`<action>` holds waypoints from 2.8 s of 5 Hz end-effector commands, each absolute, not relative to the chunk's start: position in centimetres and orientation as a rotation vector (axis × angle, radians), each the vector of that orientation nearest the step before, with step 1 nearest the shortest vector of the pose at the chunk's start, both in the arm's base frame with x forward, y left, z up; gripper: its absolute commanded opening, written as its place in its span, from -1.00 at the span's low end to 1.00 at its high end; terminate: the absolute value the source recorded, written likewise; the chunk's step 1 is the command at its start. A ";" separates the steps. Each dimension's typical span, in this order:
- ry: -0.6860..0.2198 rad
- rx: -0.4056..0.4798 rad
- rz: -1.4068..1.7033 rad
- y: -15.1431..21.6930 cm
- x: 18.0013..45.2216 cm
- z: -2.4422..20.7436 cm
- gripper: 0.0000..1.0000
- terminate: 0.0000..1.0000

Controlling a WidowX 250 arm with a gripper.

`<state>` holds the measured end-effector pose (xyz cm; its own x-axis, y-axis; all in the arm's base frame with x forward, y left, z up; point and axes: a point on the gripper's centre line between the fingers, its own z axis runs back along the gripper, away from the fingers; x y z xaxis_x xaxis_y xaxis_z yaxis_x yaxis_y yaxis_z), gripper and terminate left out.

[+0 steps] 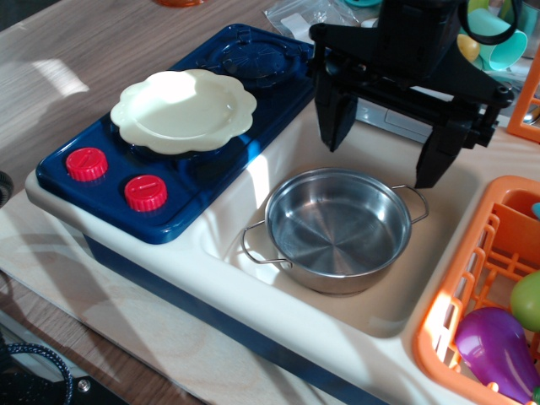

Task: Put pan on stove from sink

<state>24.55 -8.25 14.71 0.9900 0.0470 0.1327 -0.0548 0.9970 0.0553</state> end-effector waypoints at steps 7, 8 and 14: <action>-0.311 0.052 -0.548 -7.3 21.8 10.3 1.00 -1.00; -0.329 0.027 -0.554 -7.3 21.6 9.3 1.00 -1.00; -0.309 0.043 -0.517 -8.5 22.0 9.1 -1.00 -1.00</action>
